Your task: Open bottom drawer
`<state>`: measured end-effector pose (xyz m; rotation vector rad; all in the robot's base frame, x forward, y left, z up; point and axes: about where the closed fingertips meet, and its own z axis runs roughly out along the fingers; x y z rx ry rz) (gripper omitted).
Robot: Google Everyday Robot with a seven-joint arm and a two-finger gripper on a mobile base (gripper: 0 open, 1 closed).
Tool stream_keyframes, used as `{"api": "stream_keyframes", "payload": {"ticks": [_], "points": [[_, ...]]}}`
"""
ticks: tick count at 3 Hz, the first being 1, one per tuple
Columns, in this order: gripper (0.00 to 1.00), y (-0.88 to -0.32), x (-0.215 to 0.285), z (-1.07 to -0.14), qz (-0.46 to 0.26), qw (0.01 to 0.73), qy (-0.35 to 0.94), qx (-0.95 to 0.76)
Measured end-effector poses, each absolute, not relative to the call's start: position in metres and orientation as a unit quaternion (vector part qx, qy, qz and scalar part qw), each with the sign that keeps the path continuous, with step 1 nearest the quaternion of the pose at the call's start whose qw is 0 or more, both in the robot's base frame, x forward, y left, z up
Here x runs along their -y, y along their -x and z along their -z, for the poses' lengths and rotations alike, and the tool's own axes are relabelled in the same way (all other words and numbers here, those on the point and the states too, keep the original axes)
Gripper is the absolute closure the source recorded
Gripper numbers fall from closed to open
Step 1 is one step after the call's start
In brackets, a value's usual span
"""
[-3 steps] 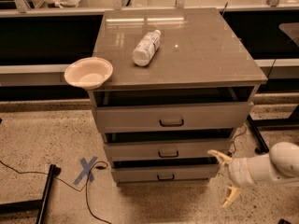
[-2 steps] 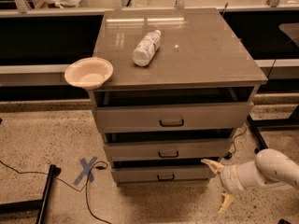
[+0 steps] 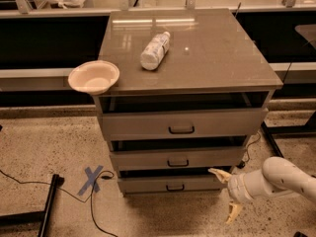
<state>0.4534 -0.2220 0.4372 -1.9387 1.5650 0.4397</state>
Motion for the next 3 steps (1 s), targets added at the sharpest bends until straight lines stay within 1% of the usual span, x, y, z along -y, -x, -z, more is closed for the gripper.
{"api": "stream_keyframes", "payload": {"ticks": [2,3], "points": [[0.0,-0.495,0.209,-0.32,-0.143,0.235,0.714,-0.643],[0.0,-0.495,0.209,-0.32,-0.143,0.235,0.714,-0.643]]}}
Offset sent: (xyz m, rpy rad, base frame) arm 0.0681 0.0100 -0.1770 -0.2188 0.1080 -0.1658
